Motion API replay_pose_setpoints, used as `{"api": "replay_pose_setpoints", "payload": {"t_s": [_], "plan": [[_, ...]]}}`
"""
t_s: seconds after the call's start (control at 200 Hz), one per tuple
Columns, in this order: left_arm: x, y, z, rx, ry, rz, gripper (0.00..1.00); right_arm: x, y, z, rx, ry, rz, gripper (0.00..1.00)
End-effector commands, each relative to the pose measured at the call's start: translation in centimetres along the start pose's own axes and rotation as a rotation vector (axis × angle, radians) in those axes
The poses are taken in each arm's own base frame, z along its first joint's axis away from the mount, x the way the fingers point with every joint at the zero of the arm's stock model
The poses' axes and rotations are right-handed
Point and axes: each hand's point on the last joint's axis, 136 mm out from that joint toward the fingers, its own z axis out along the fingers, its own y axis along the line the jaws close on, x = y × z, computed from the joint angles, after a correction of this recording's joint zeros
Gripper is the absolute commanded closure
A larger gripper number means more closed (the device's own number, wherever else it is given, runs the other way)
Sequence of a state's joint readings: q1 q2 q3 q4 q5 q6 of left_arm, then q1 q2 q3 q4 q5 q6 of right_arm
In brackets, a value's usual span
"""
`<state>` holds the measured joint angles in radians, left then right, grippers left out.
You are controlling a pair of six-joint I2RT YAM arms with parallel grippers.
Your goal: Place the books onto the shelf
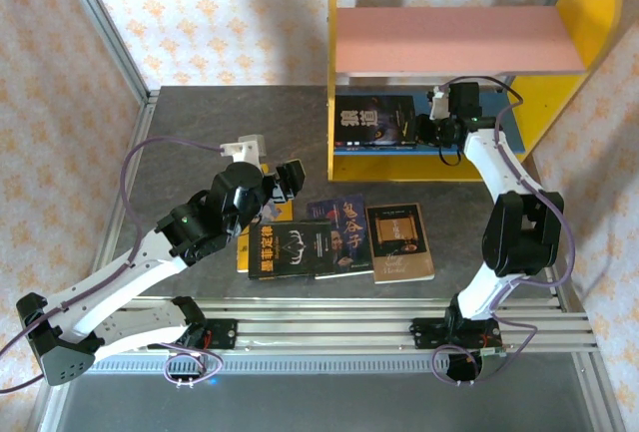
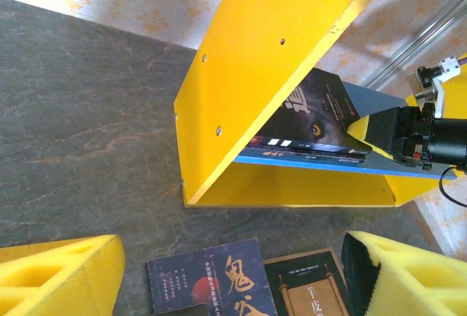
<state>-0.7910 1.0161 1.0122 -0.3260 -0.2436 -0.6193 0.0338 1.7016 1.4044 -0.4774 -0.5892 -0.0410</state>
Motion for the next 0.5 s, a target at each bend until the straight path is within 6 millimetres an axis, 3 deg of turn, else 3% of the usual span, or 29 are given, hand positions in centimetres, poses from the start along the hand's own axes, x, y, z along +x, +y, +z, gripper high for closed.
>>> {"api": "replay_pose_setpoints", "payload": {"t_s": [0.0,0.496], "plan": [[-0.3,0.6,-0.1,-0.022,-0.016,0.003,0.22,2.5,0.1,0.5,0.022,0.072,-0.051,0.75],[-0.4,0.9,-0.5,-0.027,-0.021,-0.001,0.22,3.1,-1.5,-0.1,0.083,0.088,-0.112,0.79]]}}
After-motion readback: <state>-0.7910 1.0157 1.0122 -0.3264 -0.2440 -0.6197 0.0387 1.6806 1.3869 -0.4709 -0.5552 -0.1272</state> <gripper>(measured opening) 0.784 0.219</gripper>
